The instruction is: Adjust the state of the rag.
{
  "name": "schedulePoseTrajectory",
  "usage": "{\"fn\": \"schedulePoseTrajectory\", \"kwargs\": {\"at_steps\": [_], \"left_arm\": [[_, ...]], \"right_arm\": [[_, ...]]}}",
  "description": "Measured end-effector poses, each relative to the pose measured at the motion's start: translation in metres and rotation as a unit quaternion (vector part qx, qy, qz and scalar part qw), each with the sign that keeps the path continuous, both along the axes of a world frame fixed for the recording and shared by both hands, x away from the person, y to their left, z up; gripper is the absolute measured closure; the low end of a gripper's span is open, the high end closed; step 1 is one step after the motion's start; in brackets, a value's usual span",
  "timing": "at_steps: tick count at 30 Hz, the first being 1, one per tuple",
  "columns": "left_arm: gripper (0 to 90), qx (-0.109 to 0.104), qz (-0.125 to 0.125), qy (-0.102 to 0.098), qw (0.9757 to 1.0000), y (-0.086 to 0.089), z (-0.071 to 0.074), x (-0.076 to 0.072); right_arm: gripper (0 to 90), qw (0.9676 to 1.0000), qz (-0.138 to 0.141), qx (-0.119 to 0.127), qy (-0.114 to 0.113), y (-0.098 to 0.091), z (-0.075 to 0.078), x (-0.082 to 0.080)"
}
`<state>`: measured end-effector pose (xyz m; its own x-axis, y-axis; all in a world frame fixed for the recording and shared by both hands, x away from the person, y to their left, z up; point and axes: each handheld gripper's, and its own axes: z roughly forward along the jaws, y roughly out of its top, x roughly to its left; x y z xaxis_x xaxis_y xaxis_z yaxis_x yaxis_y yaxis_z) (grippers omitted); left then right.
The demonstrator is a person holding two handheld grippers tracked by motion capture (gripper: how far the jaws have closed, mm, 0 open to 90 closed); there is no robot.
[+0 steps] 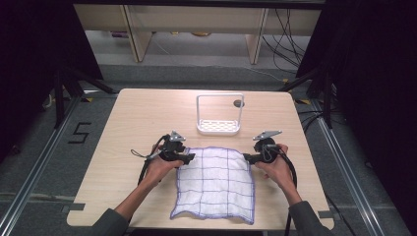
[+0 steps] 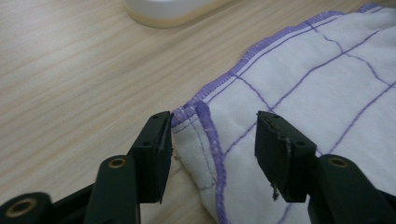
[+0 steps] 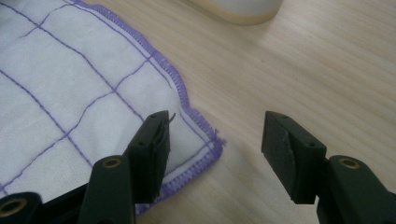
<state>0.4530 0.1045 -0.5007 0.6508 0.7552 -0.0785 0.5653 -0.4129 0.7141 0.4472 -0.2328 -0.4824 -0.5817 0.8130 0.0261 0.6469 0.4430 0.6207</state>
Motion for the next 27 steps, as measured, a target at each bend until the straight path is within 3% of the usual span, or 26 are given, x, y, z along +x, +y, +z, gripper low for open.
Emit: {"fn": "schedulePoseTrajectory", "kwargs": {"at_steps": [2, 4, 6, 11, 16, 18, 20, 21, 27], "left_arm": [[50.2, 0.003, -0.002, 0.002, 1.0000, -0.001, -0.002, 0.003], [53.4, 0.010, -0.009, 0.000, 0.9999, -0.002, -0.004, 0.005], [68.4, 0.013, -0.023, -0.012, 0.9996, -0.001, -0.005, 0.006], [82.6, 0.022, -0.042, -0.024, 0.9986, 0.004, -0.003, 0.006], [85.4, 0.022, -0.036, -0.032, 0.9986, 0.008, -0.003, 0.008], [85.7, 0.019, -0.035, -0.030, 0.9988, 0.010, -0.005, 0.009], [85.9, 0.019, -0.036, -0.030, 0.9987, 0.010, -0.005, 0.009], [86.0, 0.021, -0.038, -0.033, 0.9985, 0.010, -0.005, 0.009], [86.8, 0.022, -0.041, -0.038, 0.9982, 0.013, -0.004, 0.011]], "right_arm": [[42.8, 1.0000, -0.001, 0.002, -0.010, 0.003, -0.003, 0.002], [42.9, 0.9999, 0.006, -0.010, -0.004, 0.005, -0.004, 0.005], [43.9, 0.9997, 0.011, -0.021, -0.003, 0.008, -0.008, 0.008], [49.3, 0.9990, 0.019, -0.036, -0.016, 0.010, -0.015, 0.012], [59.7, 0.9997, 0.012, -0.018, 0.007, 0.009, -0.014, 0.010], [68.6, 0.9998, 0.014, -0.002, 0.017, 0.007, -0.014, 0.010], [73.2, 0.9998, 0.013, -0.002, 0.016, 0.006, -0.014, 0.010], [81.0, 0.9996, 0.020, 0.002, 0.018, 0.006, -0.014, 0.011], [85.4, 0.9995, 0.030, -0.002, 0.004, 0.007, -0.010, 0.012]]}}
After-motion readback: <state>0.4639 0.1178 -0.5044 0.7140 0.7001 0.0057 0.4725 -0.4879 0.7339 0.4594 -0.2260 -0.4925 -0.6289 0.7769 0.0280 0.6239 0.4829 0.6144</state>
